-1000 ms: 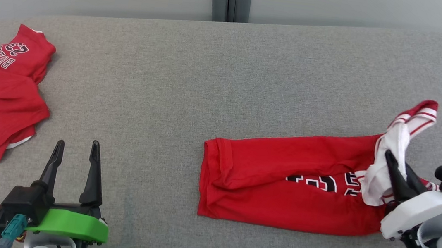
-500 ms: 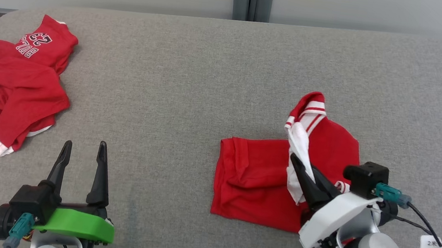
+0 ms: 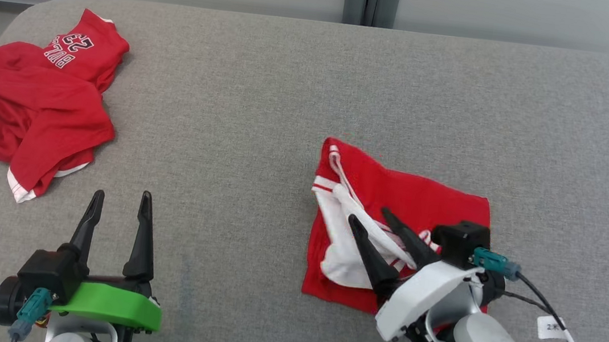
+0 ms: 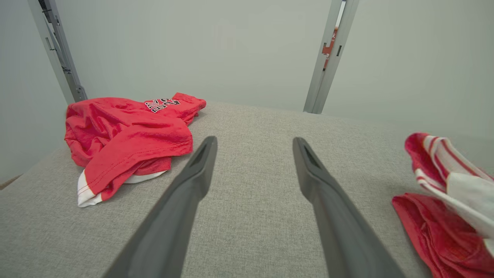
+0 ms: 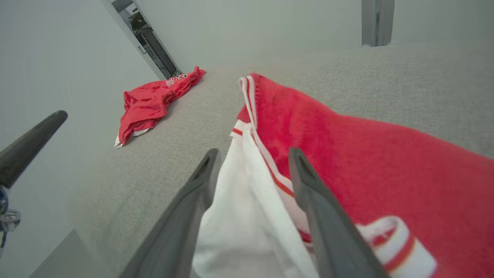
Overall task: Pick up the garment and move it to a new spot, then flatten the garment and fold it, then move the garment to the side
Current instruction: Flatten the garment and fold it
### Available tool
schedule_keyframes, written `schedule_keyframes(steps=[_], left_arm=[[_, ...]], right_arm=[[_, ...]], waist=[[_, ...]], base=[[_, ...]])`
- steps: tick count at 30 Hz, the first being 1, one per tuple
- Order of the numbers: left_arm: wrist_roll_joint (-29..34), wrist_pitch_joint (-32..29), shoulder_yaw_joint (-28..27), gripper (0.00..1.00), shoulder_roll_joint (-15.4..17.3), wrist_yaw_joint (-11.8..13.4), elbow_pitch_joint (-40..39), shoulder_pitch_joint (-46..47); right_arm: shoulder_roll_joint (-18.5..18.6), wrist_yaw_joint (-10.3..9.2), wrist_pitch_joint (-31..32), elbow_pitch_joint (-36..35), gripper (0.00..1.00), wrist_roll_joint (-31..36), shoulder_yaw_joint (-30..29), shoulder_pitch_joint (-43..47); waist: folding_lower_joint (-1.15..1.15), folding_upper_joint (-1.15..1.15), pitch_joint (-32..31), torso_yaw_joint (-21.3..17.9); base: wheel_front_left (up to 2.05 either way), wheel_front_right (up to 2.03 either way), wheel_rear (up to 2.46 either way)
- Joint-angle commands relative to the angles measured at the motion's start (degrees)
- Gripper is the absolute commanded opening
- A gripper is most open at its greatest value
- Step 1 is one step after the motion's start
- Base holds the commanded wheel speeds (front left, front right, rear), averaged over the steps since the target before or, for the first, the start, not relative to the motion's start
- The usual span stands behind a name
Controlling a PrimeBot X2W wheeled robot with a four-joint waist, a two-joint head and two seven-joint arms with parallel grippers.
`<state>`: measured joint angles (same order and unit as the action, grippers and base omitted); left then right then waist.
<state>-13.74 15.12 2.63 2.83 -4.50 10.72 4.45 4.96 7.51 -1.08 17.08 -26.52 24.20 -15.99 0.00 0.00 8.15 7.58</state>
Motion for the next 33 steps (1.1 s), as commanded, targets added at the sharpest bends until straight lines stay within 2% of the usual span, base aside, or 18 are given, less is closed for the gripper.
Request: schedule_keyframes(steps=[1,9,13,19,20,21,22,25,33], left_arm=[[-0.13,0.04,-0.16,1.0,0.12,0.17,0.13,0.48],[0.53,0.04,-0.38,1.0,0.13,-0.21,0.32,-0.38],[0.78,0.03,-0.43,1.0,0.12,-0.42,0.35,-0.23],[0.95,0.03,-0.43,1.0,0.13,-0.59,-0.06,0.53],[0.97,0.03,-0.44,1.0,0.13,-0.62,-0.09,0.56],[0.98,0.04,-0.5,1.0,0.13,-0.66,-0.1,0.58],[1.03,0.04,-0.52,1.0,0.13,-0.69,-0.11,0.63],[1.13,0.04,-0.46,1.0,0.12,-0.83,0.02,1.05],[0.87,0.04,0.07,1.0,0.12,-0.72,0.14,1.4]], right_arm=[[1.06,-0.05,-1.6,0.01,1.0,-0.14,-1.14,-1.17],[5.96,-0.05,-7.61,-1.11,1.0,-0.4,-9.26,-1.41],[8.42,-0.05,-8.24,-0.98,1.0,0.0,-13.71,0.34],[11.34,-0.05,-8.61,0.56,1.0,1.11,-16.81,2.48],[11.56,-0.05,-8.57,1.27,0.96,0.91,-16.85,2.72],[11.77,-0.05,-8.58,2.25,0.41,0.72,-16.62,2.76],[11.97,-0.05,-8.71,3.04,0.0,0.73,-16.29,2.7],[12.27,-0.05,-9.46,6.21,0.0,0.9,-14.26,1.67],[10.05,-0.05,-12.19,14.51,0.0,1.22,-5.19,-2.39]], waist=[[0.0,0.0,-0.43,-0.55],[0.0,0.0,-2.27,-2.54],[0.0,0.0,-2.54,-3.05],[0.0,0.0,-1.85,-3.04],[0.0,0.0,-1.73,-2.97],[0.0,0.0,-1.6,-2.87],[0.0,0.0,-1.48,-2.75],[0.0,0.0,-1.06,-2.16],[0.0,0.0,-0.5,-0.17]], base=[[0.0,0.0,0.0],[0.0,0.0,0.0],[0.0,0.0,0.0],[0.0,0.0,0.0],[0.0,0.0,0.0],[0.0,0.0,0.0],[0.0,0.0,0.0],[0.0,0.0,0.0],[0.0,0.0,0.0]])
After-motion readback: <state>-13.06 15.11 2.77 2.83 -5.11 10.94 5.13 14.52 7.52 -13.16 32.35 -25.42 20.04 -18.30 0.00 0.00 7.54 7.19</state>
